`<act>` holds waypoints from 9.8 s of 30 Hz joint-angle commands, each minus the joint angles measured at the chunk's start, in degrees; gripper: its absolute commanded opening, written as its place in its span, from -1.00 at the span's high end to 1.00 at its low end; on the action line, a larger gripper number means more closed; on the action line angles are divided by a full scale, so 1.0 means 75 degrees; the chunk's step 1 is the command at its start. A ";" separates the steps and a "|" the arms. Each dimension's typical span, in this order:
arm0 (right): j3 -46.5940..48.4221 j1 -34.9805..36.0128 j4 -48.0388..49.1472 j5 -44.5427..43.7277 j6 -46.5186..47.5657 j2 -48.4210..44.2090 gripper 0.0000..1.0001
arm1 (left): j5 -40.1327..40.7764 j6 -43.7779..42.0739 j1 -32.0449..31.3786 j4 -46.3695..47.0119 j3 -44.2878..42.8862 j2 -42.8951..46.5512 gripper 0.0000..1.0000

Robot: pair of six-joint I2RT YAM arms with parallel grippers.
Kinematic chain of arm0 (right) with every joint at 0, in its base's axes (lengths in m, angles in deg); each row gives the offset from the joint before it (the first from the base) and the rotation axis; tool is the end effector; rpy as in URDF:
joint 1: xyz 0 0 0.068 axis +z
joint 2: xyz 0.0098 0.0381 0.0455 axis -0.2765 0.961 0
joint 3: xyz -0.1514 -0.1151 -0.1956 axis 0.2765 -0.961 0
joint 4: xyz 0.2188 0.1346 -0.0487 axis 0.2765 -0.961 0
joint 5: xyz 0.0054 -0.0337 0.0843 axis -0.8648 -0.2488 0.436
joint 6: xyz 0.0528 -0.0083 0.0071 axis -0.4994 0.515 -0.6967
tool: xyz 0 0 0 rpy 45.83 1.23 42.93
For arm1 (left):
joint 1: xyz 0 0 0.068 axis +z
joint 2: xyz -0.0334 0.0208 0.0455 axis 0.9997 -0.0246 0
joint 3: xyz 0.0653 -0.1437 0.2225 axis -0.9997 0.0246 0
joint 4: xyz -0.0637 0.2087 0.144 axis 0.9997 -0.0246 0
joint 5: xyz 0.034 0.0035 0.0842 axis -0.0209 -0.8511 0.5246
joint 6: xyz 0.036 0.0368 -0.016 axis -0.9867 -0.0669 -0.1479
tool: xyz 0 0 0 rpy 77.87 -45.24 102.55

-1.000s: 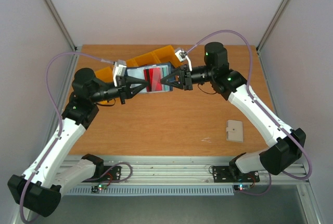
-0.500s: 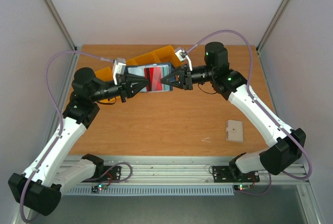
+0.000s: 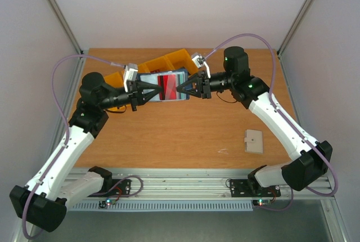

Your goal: Take the credit cards out of the card holder

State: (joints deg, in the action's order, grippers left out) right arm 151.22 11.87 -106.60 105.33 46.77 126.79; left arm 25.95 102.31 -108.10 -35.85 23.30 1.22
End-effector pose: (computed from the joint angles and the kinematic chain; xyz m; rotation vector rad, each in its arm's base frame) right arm 0.2491 0.1689 0.4032 -1.3224 1.3336 1.2730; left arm 0.1921 -0.0987 0.3892 0.7250 1.5724 -1.3084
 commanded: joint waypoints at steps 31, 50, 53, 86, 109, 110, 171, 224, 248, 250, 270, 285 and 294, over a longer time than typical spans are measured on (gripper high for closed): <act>0.0191 -0.0571 -0.1576 0.0654 0.0969 -0.0536 0.98 | -0.0230 -0.0661 0.0741 -0.0487 0.0035 0.0256 1.00; 0.0586 -0.1095 -0.3347 -0.2499 0.0591 0.0237 0.98 | 0.6159 -0.1414 0.0786 -0.2986 -0.0549 0.0220 1.00; 0.0644 -0.1100 -0.3435 -0.2767 0.0566 0.0367 0.98 | 0.6687 -0.1509 0.0782 -0.3423 -0.0588 0.0064 1.00; 0.0998 -0.2750 -0.3485 -0.0917 0.1537 0.1548 0.98 | 0.0891 -2.1500 0.1827 -0.4439 -0.6126 -0.8590 0.99; 0.1682 -0.2949 -0.3610 -0.0734 0.1480 0.2237 0.98 | 0.0918 -2.3200 0.1873 -0.4080 -0.7786 -1.0764 0.93; 0.1683 -0.2955 -0.3627 -0.0734 0.1487 0.2232 0.98 | 0.0953 -2.3232 0.1874 -0.4106 -0.7792 -1.0772 0.88; 0.0699 0.0127 -0.2538 -0.1190 0.1204 -0.0155 0.97 | -0.0058 -0.0014 0.0404 0.0818 0.0891 -0.0064 -0.77; 0.1309 0.1453 -0.2098 -0.3187 0.1537 0.0637 0.98 | 0.0151 -0.0389 -0.0025 0.1689 0.1259 0.0301 -0.19; 0.3314 0.2254 -0.3736 -0.5859 0.1614 0.1643 0.97 | 0.2618 -0.2210 -0.0745 0.0610 0.0858 -0.0103 -0.99; 0.3370 0.2259 -0.3730 -0.6061 0.1470 0.1670 0.97 | 0.3357 -0.2445 -0.0782 0.0455 0.0845 -0.0142 -0.99; 0.1954 0.1248 -0.2828 -0.2538 0.1560 0.0605 0.98 | 0.2945 -0.2442 -0.0067 0.0245 0.1163 0.0463 -0.88; 0.1801 0.1007 -0.2942 -0.1306 0.1868 0.0359 0.47 | 0.0637 -0.1236 0.0011 0.1333 0.1265 0.0514 0.99; 0.0947 -0.0007 -0.2346 -0.1402 0.1416 -0.0269 0.21 | 0.0539 -0.1251 0.0044 0.1495 0.1296 0.0595 0.99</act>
State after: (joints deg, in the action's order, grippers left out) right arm 159.26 12.11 -126.66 93.90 58.97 125.89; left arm 31.31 92.54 -108.14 -28.96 32.76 4.60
